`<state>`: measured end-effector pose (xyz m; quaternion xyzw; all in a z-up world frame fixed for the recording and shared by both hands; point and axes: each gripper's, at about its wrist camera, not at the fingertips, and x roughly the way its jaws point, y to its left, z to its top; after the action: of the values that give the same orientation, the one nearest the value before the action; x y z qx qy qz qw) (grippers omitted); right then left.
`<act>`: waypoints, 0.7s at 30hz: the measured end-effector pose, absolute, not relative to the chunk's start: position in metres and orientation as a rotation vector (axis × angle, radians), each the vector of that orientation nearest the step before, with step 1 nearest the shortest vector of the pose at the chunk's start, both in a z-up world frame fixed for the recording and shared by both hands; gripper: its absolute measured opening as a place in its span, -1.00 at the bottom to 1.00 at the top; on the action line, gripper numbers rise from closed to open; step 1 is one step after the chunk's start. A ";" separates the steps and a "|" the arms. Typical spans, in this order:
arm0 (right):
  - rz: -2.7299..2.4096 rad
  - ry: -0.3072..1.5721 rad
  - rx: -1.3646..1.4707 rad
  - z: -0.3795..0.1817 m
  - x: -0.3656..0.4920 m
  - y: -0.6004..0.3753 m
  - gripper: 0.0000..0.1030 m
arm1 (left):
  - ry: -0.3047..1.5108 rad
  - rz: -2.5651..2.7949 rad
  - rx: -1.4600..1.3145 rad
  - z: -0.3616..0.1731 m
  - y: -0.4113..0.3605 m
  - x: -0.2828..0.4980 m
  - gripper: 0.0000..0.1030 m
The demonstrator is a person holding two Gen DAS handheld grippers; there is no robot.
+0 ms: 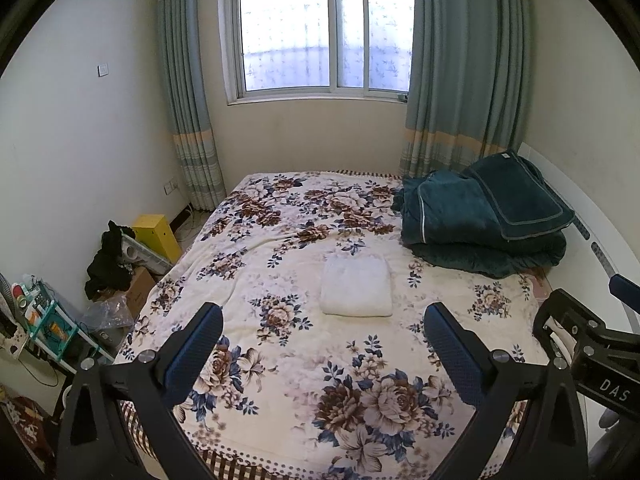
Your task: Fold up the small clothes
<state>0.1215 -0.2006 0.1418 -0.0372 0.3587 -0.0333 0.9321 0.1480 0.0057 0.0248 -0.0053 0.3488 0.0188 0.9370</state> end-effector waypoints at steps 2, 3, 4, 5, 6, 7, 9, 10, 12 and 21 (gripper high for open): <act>-0.067 0.734 -0.077 0.141 0.122 -0.200 1.00 | 0.713 0.034 -0.013 0.025 0.006 0.148 1.00; -0.066 0.735 -0.076 0.142 0.122 -0.200 1.00 | 0.712 0.036 -0.012 0.025 0.006 0.147 1.00; -0.068 0.734 -0.079 0.142 0.122 -0.199 1.00 | 0.712 0.037 -0.012 0.025 0.006 0.147 1.00; -0.069 0.734 -0.080 0.142 0.122 -0.200 1.00 | 0.711 0.035 -0.013 0.026 0.006 0.147 1.00; -0.067 0.734 -0.077 0.142 0.121 -0.200 1.00 | 0.711 0.035 -0.015 0.026 0.006 0.147 1.00; -0.069 0.733 -0.077 0.142 0.121 -0.199 1.00 | 0.710 0.036 -0.014 0.026 0.006 0.147 1.00; -0.070 0.732 -0.079 0.142 0.121 -0.199 1.00 | 0.706 0.038 -0.010 0.028 0.005 0.148 1.00; -0.069 0.734 -0.077 0.141 0.122 -0.198 1.00 | 0.703 0.040 -0.008 0.030 0.005 0.148 1.00; -0.068 0.733 -0.080 0.141 0.123 -0.198 1.00 | 0.702 0.037 -0.010 0.031 0.004 0.149 1.00; -0.062 0.732 -0.080 0.140 0.126 -0.198 1.00 | 0.695 0.035 -0.005 0.033 0.002 0.148 1.00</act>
<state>0.1263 -0.1980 0.1400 -0.0393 0.3578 -0.0302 0.9325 0.1482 0.0022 0.0331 -0.0025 0.3407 0.0171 0.9400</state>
